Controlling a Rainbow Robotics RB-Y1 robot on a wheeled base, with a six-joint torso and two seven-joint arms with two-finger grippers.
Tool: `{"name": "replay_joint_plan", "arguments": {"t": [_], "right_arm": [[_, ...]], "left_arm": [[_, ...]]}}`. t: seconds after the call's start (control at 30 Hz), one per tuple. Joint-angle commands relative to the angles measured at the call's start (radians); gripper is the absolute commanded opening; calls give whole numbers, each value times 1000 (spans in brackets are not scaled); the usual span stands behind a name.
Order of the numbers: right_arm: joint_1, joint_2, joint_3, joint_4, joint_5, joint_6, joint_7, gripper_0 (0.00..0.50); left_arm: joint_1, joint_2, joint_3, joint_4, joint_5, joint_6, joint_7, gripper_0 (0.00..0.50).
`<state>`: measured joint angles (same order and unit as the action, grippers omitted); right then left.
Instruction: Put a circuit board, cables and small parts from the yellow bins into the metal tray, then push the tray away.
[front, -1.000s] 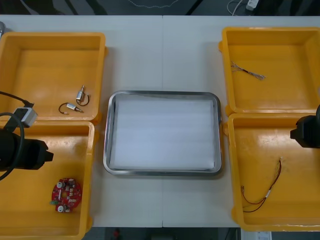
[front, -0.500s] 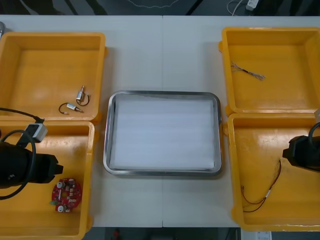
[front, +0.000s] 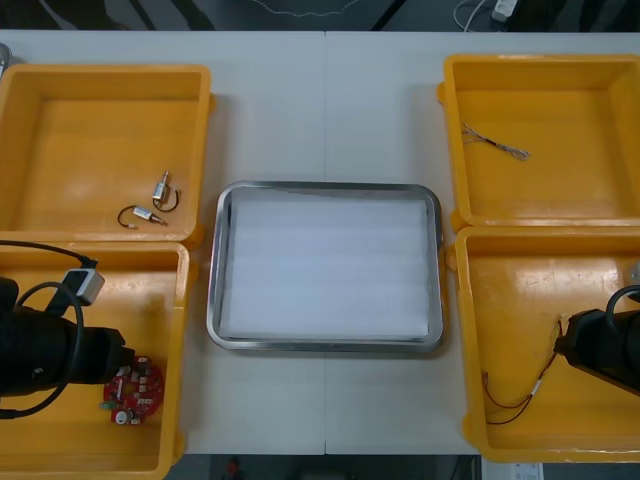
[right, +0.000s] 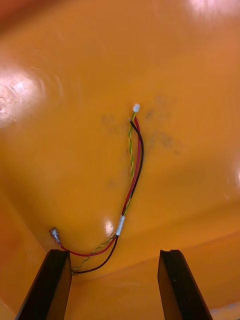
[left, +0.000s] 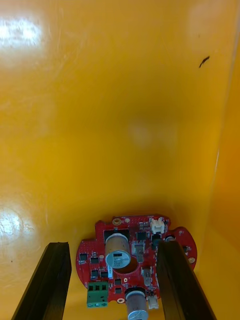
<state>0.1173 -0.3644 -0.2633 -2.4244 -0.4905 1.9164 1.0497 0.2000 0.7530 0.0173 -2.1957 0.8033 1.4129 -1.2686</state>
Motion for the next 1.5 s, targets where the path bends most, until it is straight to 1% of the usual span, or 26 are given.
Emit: {"name": "replay_joint_plan", "arguments": {"t": [0.03, 0.17, 0.3, 0.5, 0.67, 0.87, 0.97, 1.0, 1.03, 1.07, 1.1, 1.13, 1.17, 1.33, 1.5], "right_arm": [[48, 36, -2, -33, 20, -33, -36, 500], [58, 50, 4, -30, 27, -59, -50, 500], [64, 61, 15, 10, 38, -114, -63, 500], [74, 61, 49, 51, 59, -177, -82, 500], [108, 61, 88, 77, 89, -252, -100, 500], [131, 61, 122, 107, 112, -304, -123, 500], [134, 61, 131, 120, 113, -313, -132, 500], [136, 61, 139, 131, 116, -319, -142, 500], [136, 61, 144, 139, 118, -323, -148, 500], [136, 61, 148, 146, 119, -327, -154, 500], [136, 61, 153, 151, 119, -330, -158, 500], [136, 61, 153, 151, 119, -330, -158, 500], [136, 62, 165, 165, 121, -342, -168, 500], [144, 62, 211, 171, 145, -364, -260, 500], [144, 61, 216, 171, 159, -358, -267, 500]], "left_arm": [[38, -12, -28, -6, -13, -12, 49, 500], [36, -12, -40, 5, -18, -23, 54, 500], [36, -12, -59, 34, -26, -58, 54, 500], [41, -12, -60, 39, -29, -60, 54, 500], [50, -12, -59, 39, -29, -66, 55, 500], [62, -12, -59, 39, -15, -78, 58, 500], [67, -12, -60, 39, -10, -81, 60, 500], [71, -12, -60, 39, -7, -88, 63, 441], [73, -12, -63, 39, -9, -89, 66, 342], [75, -12, -68, 39, -12, -95, 67, 204], [75, -12, -69, 39, -13, -100, 69, 122], [75, -12, -69, 39, -13, -100, 69, 122], [75, -12, -74, 39, -16, -107, 74, 6], [73, -12, -74, 39, -16, -112, 83, 2], [68, -11, -74, 37, -18, -112, 84, 1]]}}
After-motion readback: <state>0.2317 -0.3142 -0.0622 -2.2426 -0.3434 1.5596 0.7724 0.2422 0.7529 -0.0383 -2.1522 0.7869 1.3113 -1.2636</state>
